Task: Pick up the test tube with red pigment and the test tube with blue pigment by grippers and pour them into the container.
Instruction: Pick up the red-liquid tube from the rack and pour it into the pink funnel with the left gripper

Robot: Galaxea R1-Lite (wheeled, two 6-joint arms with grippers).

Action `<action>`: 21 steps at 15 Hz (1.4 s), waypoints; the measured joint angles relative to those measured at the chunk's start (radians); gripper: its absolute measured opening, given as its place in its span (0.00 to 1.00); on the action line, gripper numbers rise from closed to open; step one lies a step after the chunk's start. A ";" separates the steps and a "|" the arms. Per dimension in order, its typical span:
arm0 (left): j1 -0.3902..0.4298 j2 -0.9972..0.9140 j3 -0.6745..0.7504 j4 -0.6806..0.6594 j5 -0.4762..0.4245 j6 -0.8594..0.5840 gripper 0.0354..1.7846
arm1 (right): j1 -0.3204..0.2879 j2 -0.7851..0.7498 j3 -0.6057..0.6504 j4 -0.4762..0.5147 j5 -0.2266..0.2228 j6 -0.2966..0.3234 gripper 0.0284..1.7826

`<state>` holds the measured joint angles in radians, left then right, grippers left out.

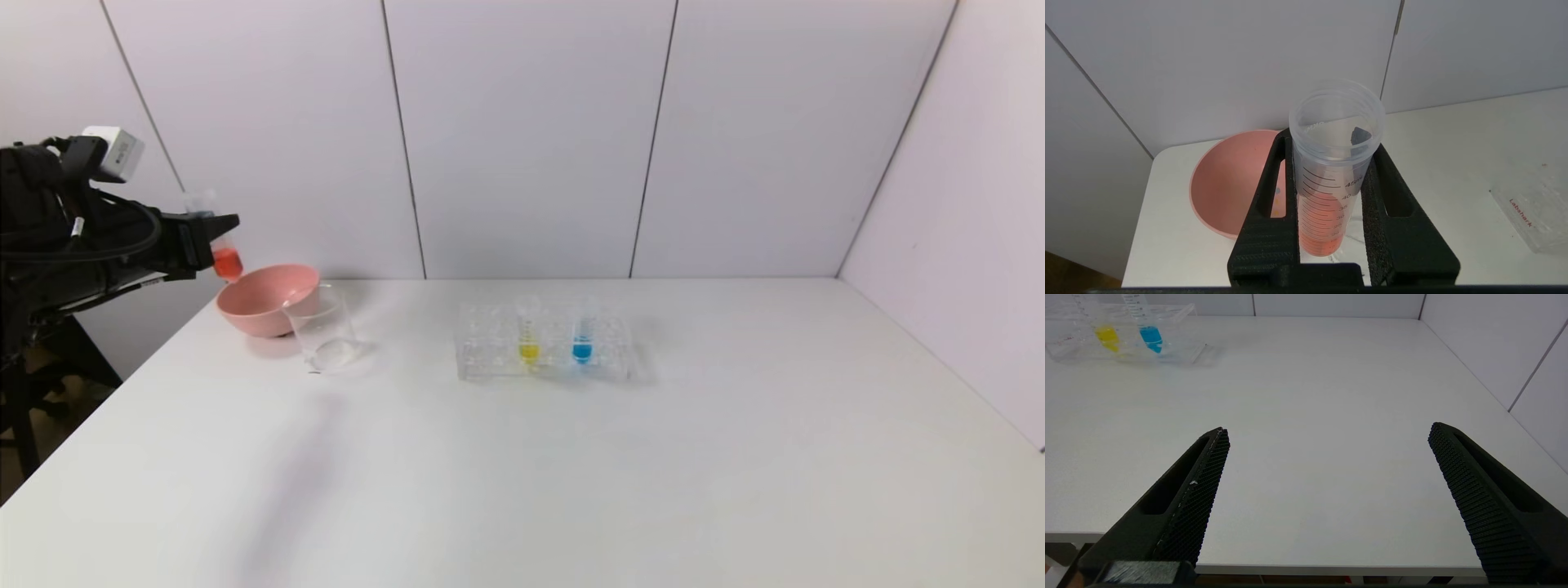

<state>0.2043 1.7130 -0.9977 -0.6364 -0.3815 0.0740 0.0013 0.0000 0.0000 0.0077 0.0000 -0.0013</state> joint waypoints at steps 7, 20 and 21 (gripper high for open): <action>0.001 -0.003 -0.170 0.406 -0.002 0.284 0.24 | 0.000 0.000 0.000 0.000 0.000 0.000 1.00; 0.012 0.017 -0.397 0.718 -0.001 0.671 0.24 | 0.000 0.000 0.000 0.000 0.000 0.000 1.00; 0.017 0.024 -0.421 0.749 -0.002 0.708 0.24 | 0.000 0.000 0.000 0.000 0.000 0.000 1.00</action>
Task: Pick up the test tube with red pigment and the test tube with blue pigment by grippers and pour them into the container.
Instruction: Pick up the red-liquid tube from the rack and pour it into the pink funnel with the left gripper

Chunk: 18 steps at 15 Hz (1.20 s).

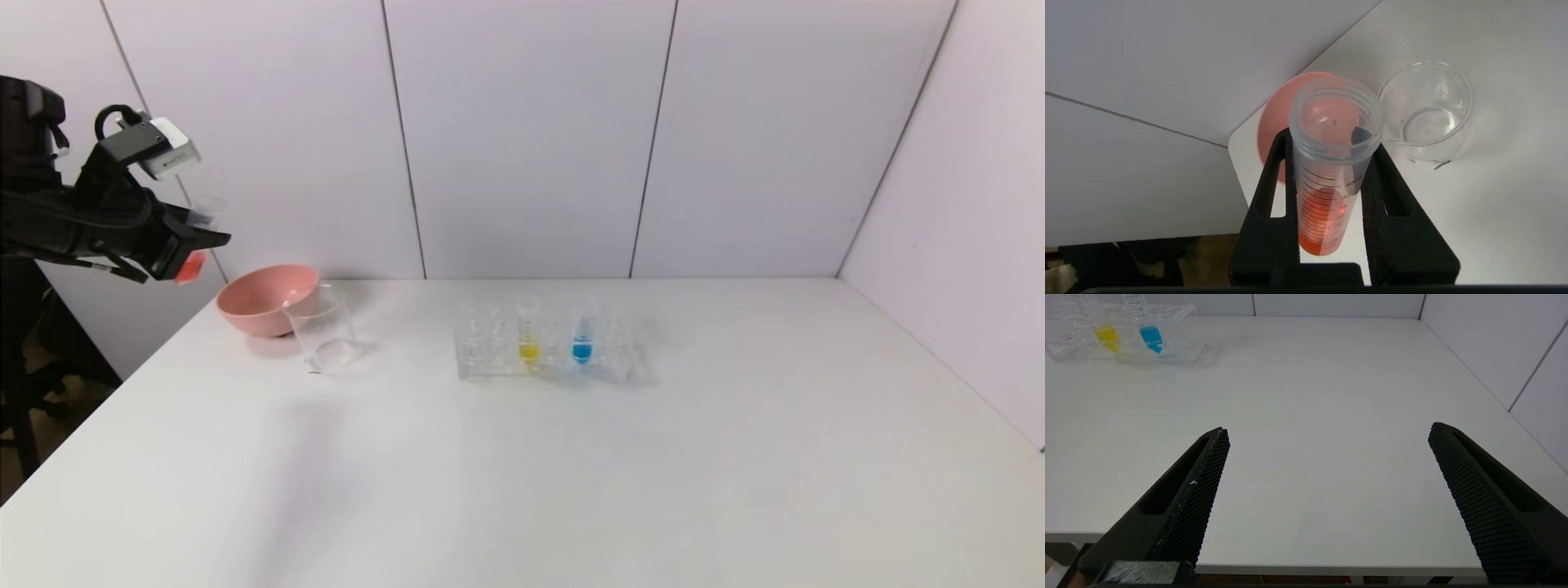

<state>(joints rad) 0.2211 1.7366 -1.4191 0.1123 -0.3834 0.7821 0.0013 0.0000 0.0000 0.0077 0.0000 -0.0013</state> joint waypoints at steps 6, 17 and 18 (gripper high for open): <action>0.015 0.038 -0.097 0.106 -0.046 0.129 0.24 | 0.000 0.000 0.000 0.000 0.000 0.000 1.00; 0.043 0.128 -0.335 0.403 -0.099 0.423 0.24 | 0.000 0.000 0.000 0.000 0.000 0.000 1.00; 0.044 0.135 -0.356 0.423 -0.101 0.445 0.24 | 0.000 0.000 0.000 0.000 0.000 0.000 1.00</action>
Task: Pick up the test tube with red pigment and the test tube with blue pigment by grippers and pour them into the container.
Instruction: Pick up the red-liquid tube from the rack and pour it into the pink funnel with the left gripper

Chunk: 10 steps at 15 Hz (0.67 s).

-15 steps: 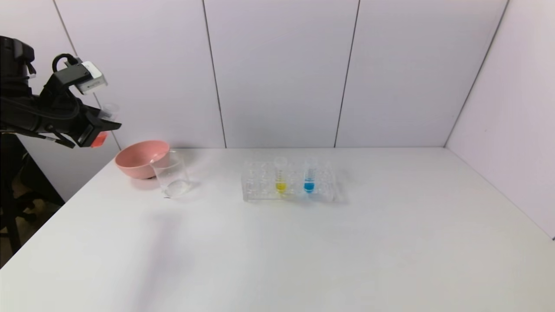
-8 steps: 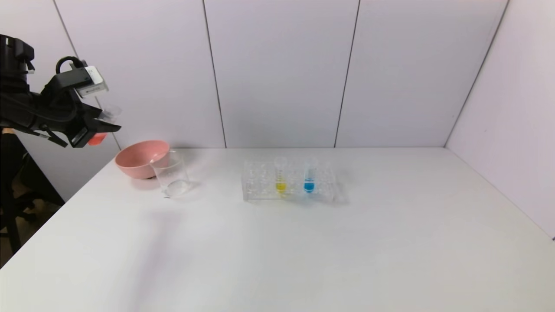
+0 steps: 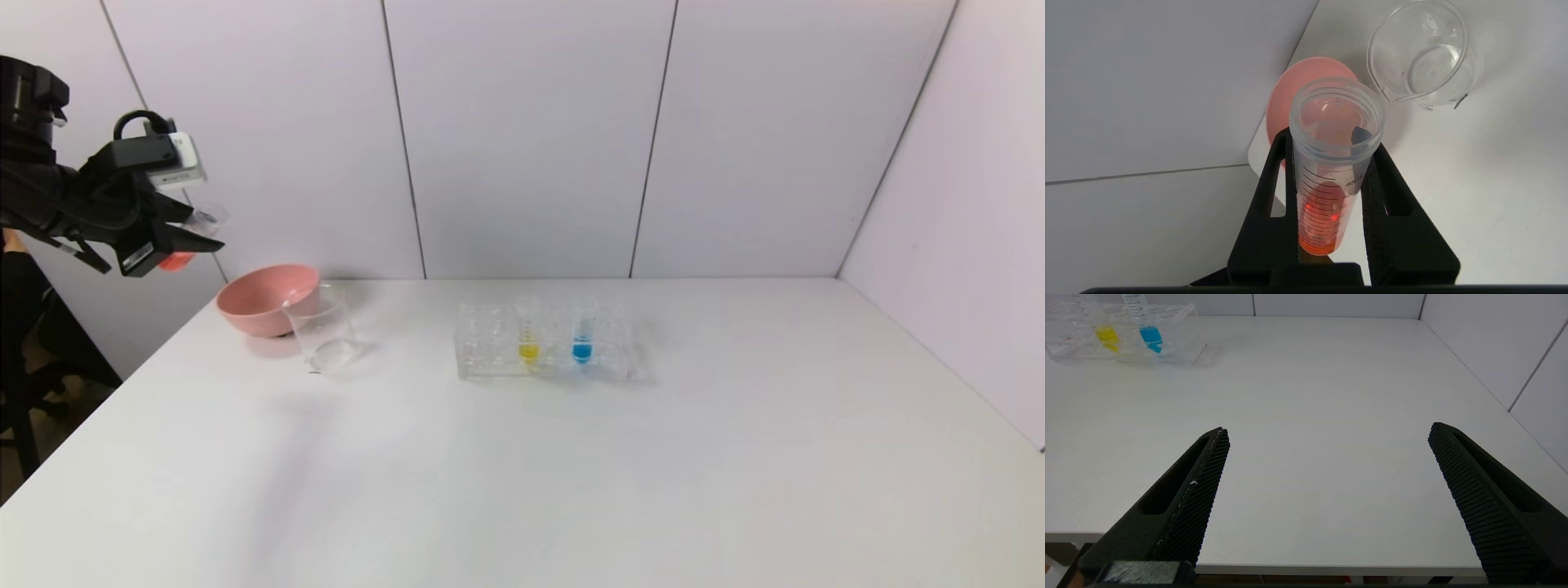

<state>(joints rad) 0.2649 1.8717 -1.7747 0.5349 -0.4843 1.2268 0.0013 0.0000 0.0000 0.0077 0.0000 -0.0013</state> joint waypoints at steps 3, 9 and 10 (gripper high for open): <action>0.000 0.023 -0.065 0.055 -0.001 0.078 0.24 | 0.000 0.000 0.000 0.000 0.000 0.000 1.00; 0.000 0.062 -0.136 0.087 0.000 0.147 0.24 | 0.000 0.000 0.000 0.000 0.000 0.000 1.00; 0.000 0.068 -0.145 0.095 0.000 0.158 0.24 | 0.000 0.000 0.000 0.000 0.000 0.000 1.00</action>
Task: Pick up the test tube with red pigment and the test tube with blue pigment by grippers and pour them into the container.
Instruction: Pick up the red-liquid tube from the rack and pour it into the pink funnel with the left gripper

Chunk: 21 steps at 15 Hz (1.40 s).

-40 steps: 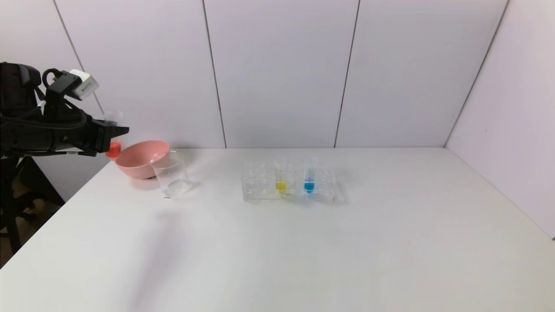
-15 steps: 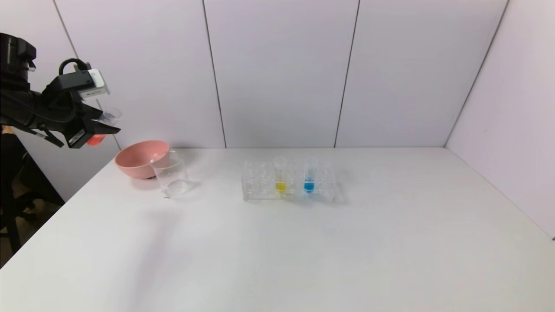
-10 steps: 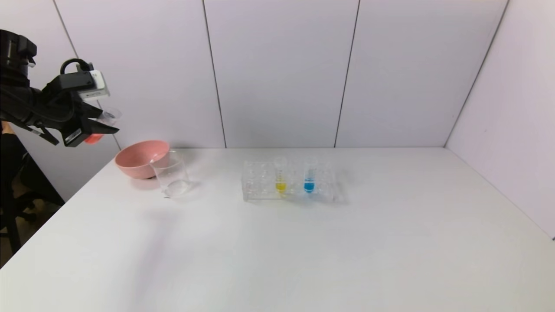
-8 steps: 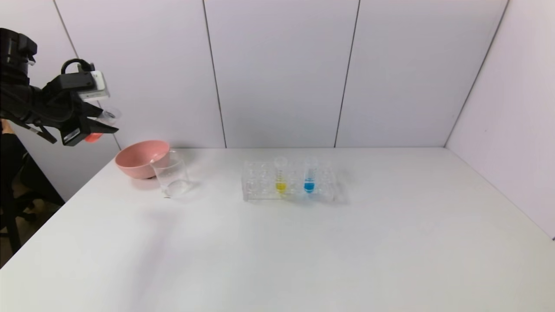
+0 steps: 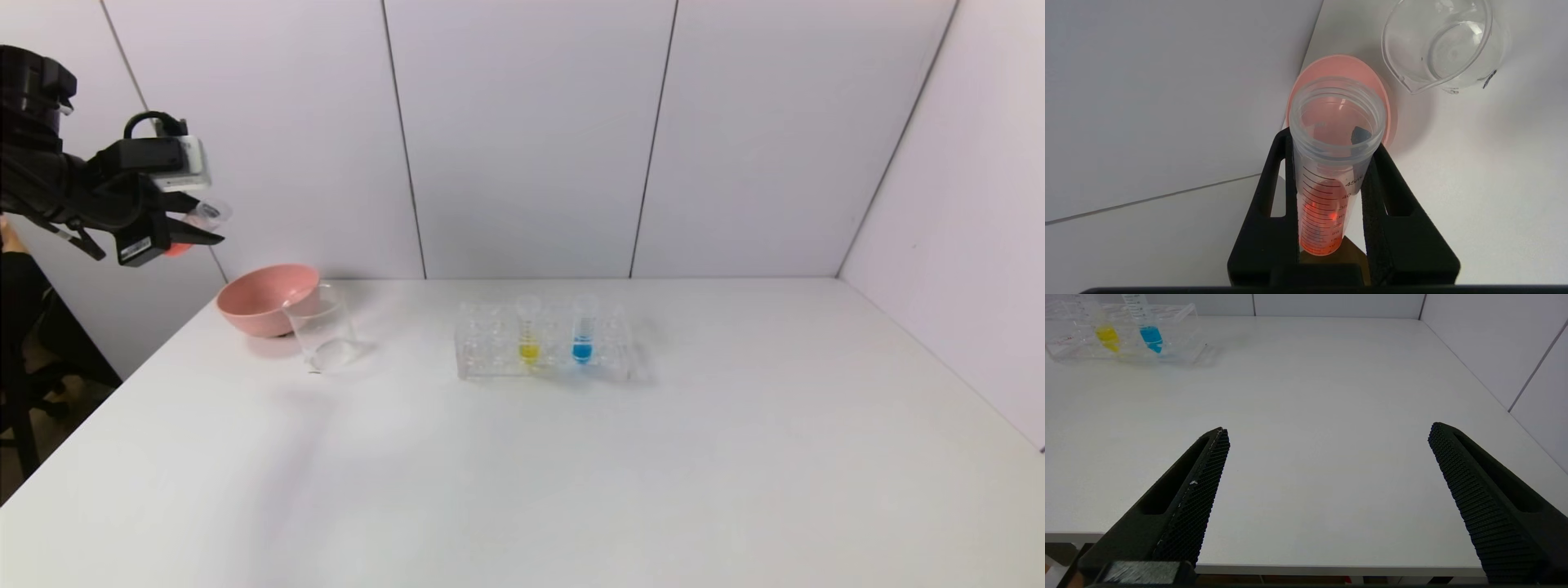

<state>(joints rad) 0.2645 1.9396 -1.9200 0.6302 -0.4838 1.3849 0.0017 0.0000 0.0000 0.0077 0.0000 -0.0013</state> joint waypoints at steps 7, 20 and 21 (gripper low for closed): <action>-0.010 0.055 -0.065 0.059 0.004 0.108 0.24 | 0.000 0.000 0.000 0.000 0.000 0.000 1.00; -0.092 0.087 -0.073 0.086 0.171 0.096 0.24 | -0.001 0.000 0.000 0.000 0.000 0.000 1.00; -0.097 0.089 -0.074 0.087 0.188 0.094 0.24 | 0.000 0.000 0.000 0.000 0.000 0.000 1.00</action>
<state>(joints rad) 0.1679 2.0281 -1.9945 0.7168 -0.2957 1.4791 0.0013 0.0000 0.0000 0.0077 0.0000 -0.0013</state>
